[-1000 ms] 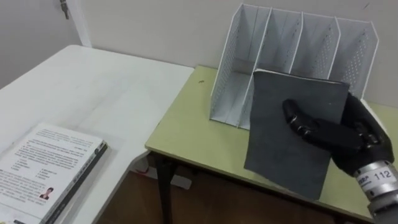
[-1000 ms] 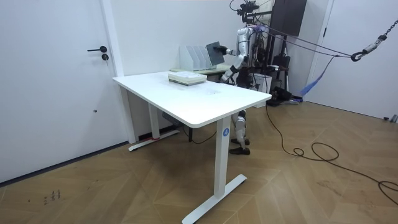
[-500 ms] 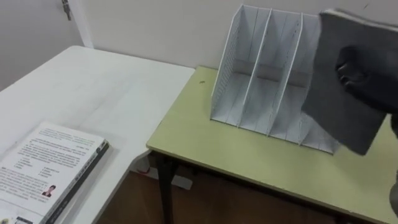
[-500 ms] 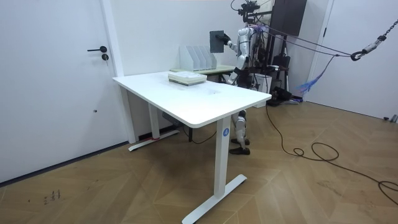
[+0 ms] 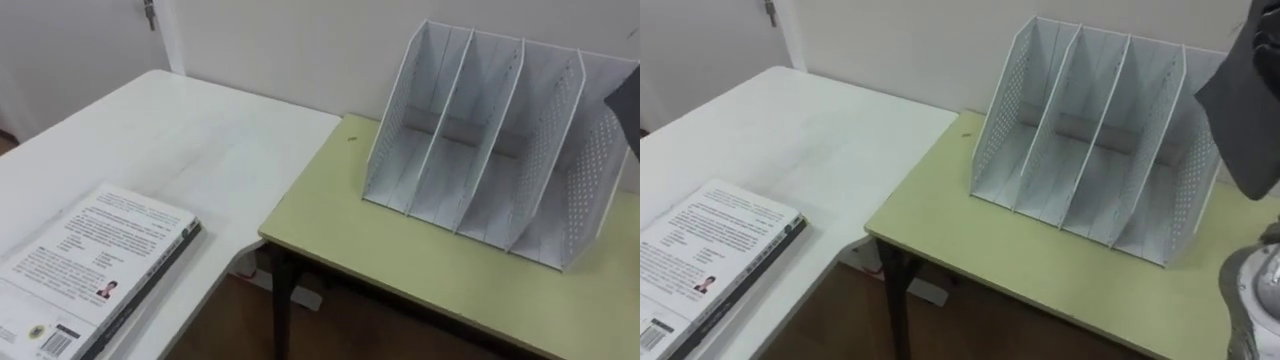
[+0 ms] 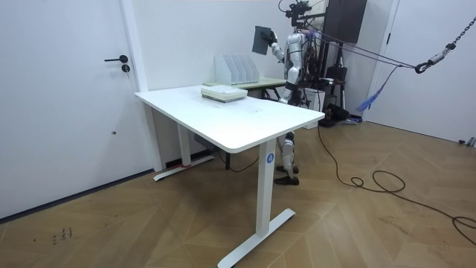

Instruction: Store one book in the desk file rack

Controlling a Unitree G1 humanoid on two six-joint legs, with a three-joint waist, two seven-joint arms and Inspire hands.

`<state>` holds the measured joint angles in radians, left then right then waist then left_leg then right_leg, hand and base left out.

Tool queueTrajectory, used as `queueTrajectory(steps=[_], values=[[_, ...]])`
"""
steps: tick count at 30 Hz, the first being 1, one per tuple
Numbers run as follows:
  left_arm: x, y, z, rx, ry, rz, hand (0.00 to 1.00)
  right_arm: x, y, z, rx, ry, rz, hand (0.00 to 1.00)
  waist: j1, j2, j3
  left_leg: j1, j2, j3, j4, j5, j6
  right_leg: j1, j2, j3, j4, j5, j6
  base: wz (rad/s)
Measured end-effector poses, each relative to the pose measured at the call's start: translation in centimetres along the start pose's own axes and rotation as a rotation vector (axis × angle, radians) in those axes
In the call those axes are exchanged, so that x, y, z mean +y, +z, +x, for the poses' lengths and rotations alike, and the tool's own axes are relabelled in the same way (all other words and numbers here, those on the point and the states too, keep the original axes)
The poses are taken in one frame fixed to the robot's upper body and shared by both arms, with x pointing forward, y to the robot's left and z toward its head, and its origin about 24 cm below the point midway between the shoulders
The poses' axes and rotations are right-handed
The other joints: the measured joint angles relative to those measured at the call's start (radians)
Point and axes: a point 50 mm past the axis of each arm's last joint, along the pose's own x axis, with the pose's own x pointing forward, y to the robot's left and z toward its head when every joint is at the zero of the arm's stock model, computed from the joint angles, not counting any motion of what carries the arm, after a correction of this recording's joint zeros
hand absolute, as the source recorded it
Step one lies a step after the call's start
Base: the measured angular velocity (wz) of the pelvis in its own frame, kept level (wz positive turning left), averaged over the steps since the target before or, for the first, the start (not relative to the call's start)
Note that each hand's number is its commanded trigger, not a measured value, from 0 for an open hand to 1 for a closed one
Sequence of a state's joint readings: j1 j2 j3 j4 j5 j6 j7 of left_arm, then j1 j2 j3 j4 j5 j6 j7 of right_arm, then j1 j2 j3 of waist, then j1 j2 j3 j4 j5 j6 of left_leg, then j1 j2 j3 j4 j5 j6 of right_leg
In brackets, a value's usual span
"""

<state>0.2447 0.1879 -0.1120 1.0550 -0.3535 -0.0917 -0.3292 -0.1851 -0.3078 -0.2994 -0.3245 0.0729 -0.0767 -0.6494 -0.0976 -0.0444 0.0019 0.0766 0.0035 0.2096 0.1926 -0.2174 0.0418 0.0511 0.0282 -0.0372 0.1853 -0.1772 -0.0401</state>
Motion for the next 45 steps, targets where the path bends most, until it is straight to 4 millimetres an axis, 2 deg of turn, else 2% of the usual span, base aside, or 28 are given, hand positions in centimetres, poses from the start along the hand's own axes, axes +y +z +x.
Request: queueTrajectory(steps=[1,2,6,9,10,13,16,24,33,45], values=[[0.0,-0.1,0.0,0.004,0.001,0.001,0.00,0.3,0.4,0.4,-0.016,-0.014,0.018,1.00,0.001,0.000,-0.0011,0.001,0.000,0.000,-0.004,0.000,0.000,0.000,-0.001,-0.003,0.001,0.000,0.000,0.05],[0.0,-0.2,0.0,0.006,0.005,0.001,0.00,0.5,0.8,0.8,-0.034,-0.031,0.038,1.00,0.002,0.005,-0.0064,0.001,-0.001,0.000,-0.006,0.000,-0.001,0.001,-0.001,-0.006,0.001,0.000,0.000,0.04],[0.0,-0.2,0.0,0.008,0.021,-0.008,0.00,0.9,1.5,1.5,-0.062,-0.071,0.073,1.00,0.018,0.001,-0.0092,0.004,0.000,0.000,-0.007,0.001,-0.001,0.004,-0.001,-0.019,0.001,0.000,-0.001,0.01],[0.2,-0.2,0.0,0.002,0.033,-0.019,0.00,1.0,1.1,1.8,-0.050,-0.096,0.067,1.00,0.022,-0.008,-0.0045,0.004,0.000,-0.010,-0.007,0.001,-0.002,0.006,-0.003,-0.036,0.000,0.000,-0.001,0.05],[0.2,-0.1,0.0,0.000,0.037,-0.023,0.00,1.0,0.9,1.8,-0.043,-0.106,0.060,1.00,0.022,-0.011,-0.0022,0.003,-0.001,-0.017,-0.006,0.001,-0.002,0.007,-0.006,-0.055,0.000,0.000,-0.001,0.09],[0.4,-0.1,0.0,-0.001,0.042,-0.027,0.00,1.2,0.6,2.1,-0.035,-0.123,0.058,1.00,0.022,-0.014,-0.0005,-0.001,-0.002,-0.021,-0.006,0.001,-0.002,0.003,-0.008,-0.059,-0.001,-0.001,0.000,0.02],[0.5,0.0,0.0,0.001,0.051,-0.023,0.00,1.3,0.1,2.8,-0.024,-0.141,0.040,1.00,0.024,-0.019,-0.0016,-0.002,-0.005,-0.024,-0.005,0.001,-0.002,0.004,-0.009,-0.062,-0.002,-0.001,0.000,0.01],[0.6,0.3,0.1,0.008,0.066,-0.022,0.00,1.1,-0.3,3.0,-0.015,-0.144,0.016,1.00,0.049,-0.021,-0.0021,-0.003,-0.005,-0.032,-0.005,0.002,-0.002,0.012,-0.010,-0.078,-0.006,-0.002,0.000,0.02],[0.8,0.4,0.1,0.010,0.075,-0.020,0.00,0.8,-2.3,3.2,0.051,-0.124,-0.064,1.00,0.052,-0.031,-0.0029,-0.006,-0.014,-0.079,-0.005,0.003,-0.002,0.021,-0.014,-0.101,-0.017,-0.002,0.000,0.08],[0.9,0.7,0.2,0.021,0.072,-0.020,0.00,0.8,-3.5,3.4,0.101,-0.058,-0.132,1.00,0.067,-0.030,-0.0035,-0.013,-0.015,-0.087,-0.004,0.003,-0.002,0.021,-0.016,-0.116,-0.015,-0.002,0.000,0.00]])
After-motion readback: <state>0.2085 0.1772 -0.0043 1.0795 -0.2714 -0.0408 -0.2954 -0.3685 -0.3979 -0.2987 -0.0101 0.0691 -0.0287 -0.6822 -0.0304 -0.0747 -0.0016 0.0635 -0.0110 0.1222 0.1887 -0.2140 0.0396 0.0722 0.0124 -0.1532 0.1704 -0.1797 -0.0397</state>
